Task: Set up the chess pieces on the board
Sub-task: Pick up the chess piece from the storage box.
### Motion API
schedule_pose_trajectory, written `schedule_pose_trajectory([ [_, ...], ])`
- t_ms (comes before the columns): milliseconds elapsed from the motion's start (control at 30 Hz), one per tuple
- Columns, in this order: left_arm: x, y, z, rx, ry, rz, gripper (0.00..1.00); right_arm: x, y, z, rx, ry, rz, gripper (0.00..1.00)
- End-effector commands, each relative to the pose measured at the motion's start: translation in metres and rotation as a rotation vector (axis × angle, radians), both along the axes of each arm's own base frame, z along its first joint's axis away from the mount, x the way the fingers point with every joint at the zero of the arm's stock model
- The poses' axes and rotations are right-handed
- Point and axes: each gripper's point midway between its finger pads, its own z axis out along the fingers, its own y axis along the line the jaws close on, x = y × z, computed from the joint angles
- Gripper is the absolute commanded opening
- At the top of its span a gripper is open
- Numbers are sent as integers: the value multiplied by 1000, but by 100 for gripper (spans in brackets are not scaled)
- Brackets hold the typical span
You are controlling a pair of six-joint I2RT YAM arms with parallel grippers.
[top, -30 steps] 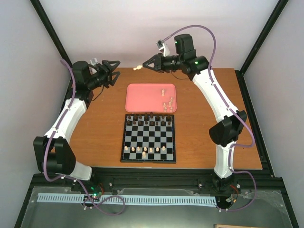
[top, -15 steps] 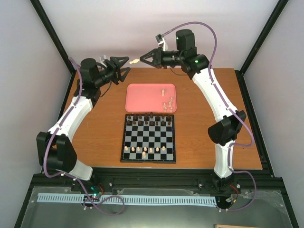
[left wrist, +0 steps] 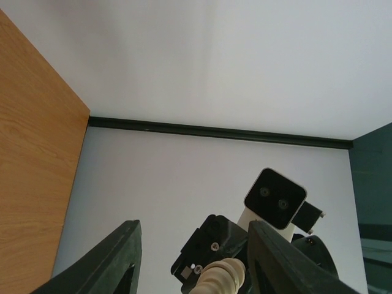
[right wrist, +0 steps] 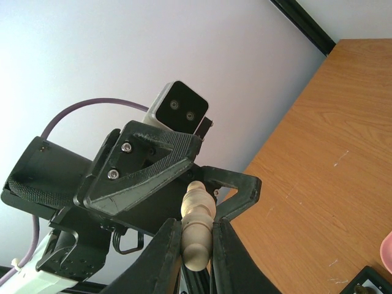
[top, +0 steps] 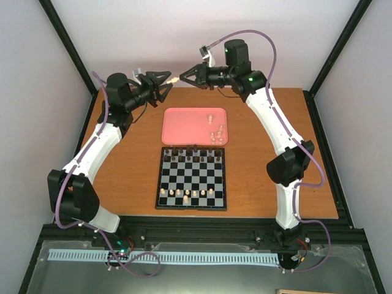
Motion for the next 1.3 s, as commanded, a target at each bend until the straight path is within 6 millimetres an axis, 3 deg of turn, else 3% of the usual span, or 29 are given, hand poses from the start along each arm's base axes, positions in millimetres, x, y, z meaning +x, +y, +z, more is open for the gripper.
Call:
schedule_pose_trajectory([
  [0, -6, -1, 28, -21, -63, -5, 47, 4, 2, 6, 15, -18, -3, 10],
  [233, -7, -2, 29, -28, -60, -10, 31, 6, 2, 0, 3, -12, -8, 11],
  [367, -8, -2, 30, -32, -58, -14, 27, 7, 2, -4, -4, -5, -9, 10],
  [633, -10, -2, 34, -39, -57, -19, 24, 12, 4, -11, -11, 1, -13, 10],
  [733, -12, -2, 36, -34, -60, -24, 31, 14, 5, -10, -4, -2, -15, 11],
  [1000, -17, -2, 31, -26, -43, -28, 30, 17, 5, -12, -3, -1, -23, 10],
  [1100, -18, -1, 30, -26, -41, -24, 24, 18, 6, -13, -4, 2, -25, 11],
  [1200, -19, -1, 30, -23, -39, -23, 6, 18, 6, -13, -6, 0, -26, 10],
  [1267, -19, 0, 29, -18, -33, -20, 2, 17, 5, -12, -5, -2, -25, 11],
])
